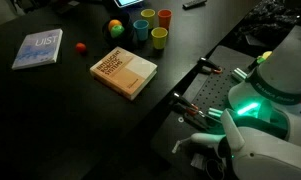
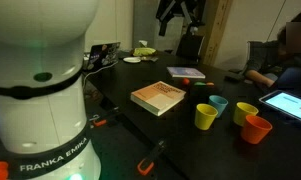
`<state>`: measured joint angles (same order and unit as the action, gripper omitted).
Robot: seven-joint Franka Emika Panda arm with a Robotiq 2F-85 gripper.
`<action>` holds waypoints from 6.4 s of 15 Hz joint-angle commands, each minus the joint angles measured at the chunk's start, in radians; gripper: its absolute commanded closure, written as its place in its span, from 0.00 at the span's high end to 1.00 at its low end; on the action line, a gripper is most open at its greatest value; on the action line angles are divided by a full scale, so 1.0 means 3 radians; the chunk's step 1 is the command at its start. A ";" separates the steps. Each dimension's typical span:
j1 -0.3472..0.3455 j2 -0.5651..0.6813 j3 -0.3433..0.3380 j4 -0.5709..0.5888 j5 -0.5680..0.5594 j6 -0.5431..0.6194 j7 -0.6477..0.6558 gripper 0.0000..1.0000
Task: Open the book and flip the pages
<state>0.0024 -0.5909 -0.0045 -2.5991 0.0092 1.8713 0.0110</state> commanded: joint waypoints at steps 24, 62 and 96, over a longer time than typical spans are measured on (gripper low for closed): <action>-0.0044 0.1516 0.0047 -0.0406 0.0112 0.2165 0.0398 1.00; 0.0140 0.2955 0.0589 0.0559 0.1042 0.2374 -0.0393 1.00; 0.1089 0.3004 0.1371 0.0966 0.2683 0.2336 -0.0825 1.00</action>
<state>0.3024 0.2503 0.3786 -2.3257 0.7933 2.5060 -0.1894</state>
